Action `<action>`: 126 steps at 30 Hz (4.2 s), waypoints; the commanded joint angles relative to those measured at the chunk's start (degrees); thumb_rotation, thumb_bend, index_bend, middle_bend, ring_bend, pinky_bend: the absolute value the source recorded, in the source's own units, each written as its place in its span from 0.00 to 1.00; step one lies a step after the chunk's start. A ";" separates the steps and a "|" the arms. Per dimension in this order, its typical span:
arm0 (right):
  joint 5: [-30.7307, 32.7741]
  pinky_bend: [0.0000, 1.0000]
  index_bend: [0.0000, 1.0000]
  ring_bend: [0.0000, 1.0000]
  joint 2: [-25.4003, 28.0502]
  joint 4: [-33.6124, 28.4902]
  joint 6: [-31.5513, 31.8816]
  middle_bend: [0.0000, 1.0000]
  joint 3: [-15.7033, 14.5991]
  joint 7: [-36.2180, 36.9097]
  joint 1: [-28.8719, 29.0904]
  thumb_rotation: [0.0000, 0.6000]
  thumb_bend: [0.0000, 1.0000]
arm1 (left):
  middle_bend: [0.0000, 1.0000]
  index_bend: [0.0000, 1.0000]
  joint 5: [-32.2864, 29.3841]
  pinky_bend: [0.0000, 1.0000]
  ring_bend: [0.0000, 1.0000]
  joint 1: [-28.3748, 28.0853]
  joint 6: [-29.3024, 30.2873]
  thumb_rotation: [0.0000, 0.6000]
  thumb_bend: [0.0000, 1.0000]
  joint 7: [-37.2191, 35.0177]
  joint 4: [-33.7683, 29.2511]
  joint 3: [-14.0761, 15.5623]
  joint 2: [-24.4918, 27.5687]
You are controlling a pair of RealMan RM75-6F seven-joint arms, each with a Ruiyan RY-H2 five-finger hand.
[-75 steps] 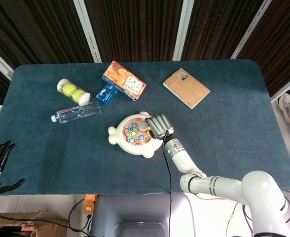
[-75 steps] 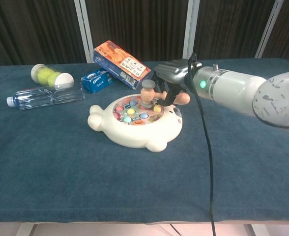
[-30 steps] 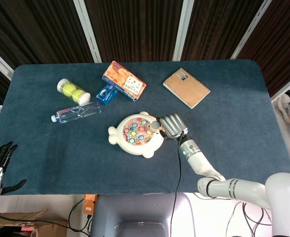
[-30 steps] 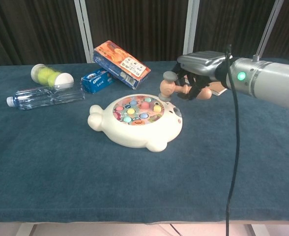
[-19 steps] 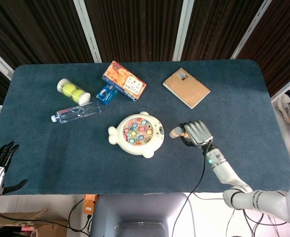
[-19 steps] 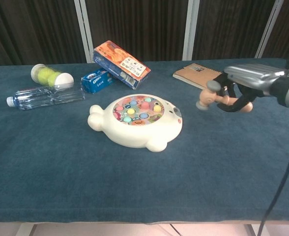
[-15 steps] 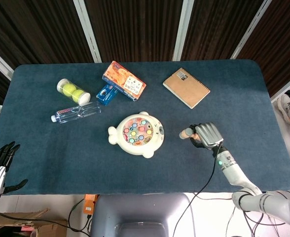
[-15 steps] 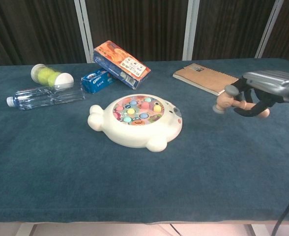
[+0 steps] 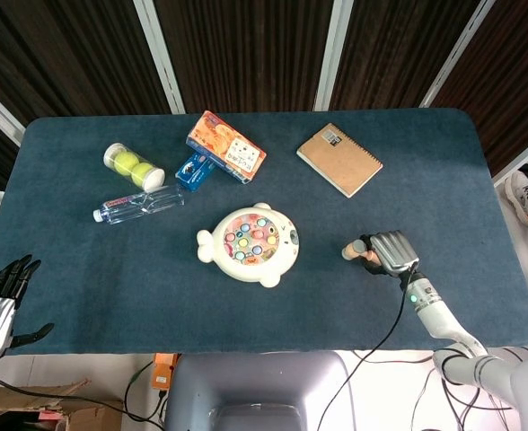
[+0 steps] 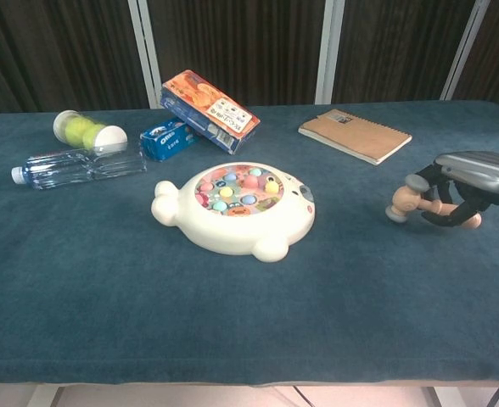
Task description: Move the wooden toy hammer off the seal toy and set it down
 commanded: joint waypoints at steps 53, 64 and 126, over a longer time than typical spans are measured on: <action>-4.29 0.49 0.49 0.30 0.13 2.82 -6.60 0.48 2.69 5.82 -0.61 1.00 0.40 | 0.01 0.00 0.09 0.13 0.01 -0.36 -0.54 1.00 0.11 -0.43 -0.07 0.48 0.17; -4.14 0.49 0.47 0.29 0.22 2.44 -6.79 0.47 3.08 4.65 -0.73 1.00 0.38 | 0.01 0.00 0.28 0.13 0.01 -0.25 -0.27 1.00 0.11 -0.64 -0.06 0.56 0.31; -5.63 0.25 0.18 0.07 13.25 -12.71 4.96 0.24 2.17 -1.44 -8.97 1.00 0.17 | 0.02 0.00 -0.05 0.13 0.01 0.49 1.06 1.00 0.14 0.87 -0.53 0.38 0.09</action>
